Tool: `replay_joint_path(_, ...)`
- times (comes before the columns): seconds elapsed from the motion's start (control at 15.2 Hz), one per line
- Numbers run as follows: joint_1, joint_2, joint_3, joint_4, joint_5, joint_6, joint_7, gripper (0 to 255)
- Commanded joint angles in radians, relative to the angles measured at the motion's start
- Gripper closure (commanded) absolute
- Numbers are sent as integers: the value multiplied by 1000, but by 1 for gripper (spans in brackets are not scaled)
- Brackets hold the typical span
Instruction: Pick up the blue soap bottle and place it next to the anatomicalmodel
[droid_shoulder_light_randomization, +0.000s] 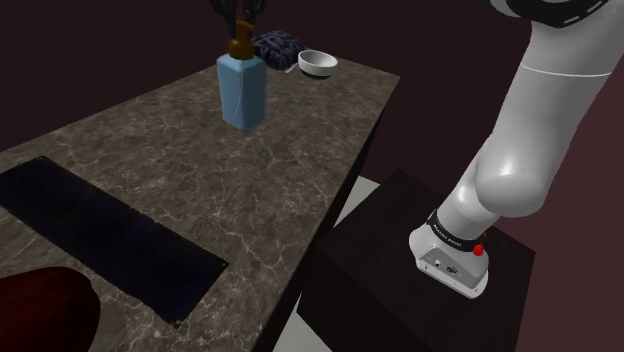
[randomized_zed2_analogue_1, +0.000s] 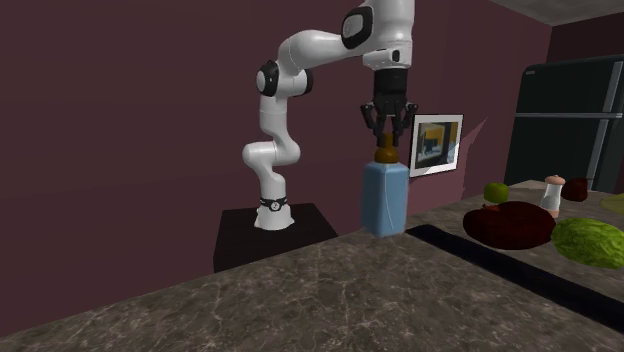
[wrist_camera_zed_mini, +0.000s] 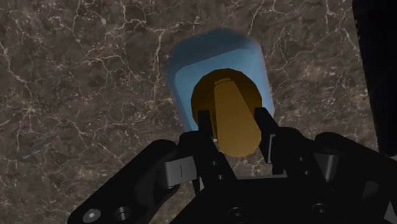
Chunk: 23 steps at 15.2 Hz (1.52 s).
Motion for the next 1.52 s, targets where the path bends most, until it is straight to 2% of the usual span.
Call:
replay_joint_path(0.0, 20, -43, 15, -61, 6, 18, 40, 255)
replay_joint_path(0.33, 75, -107, 58, -146, 16, 40, 140, 255)
replay_joint_path(0.73, 145, -149, 115, -200, 21, 51, 269, 255)
replay_joint_path(1.45, 291, -122, 233, -172, -6, 42, 532, 255)
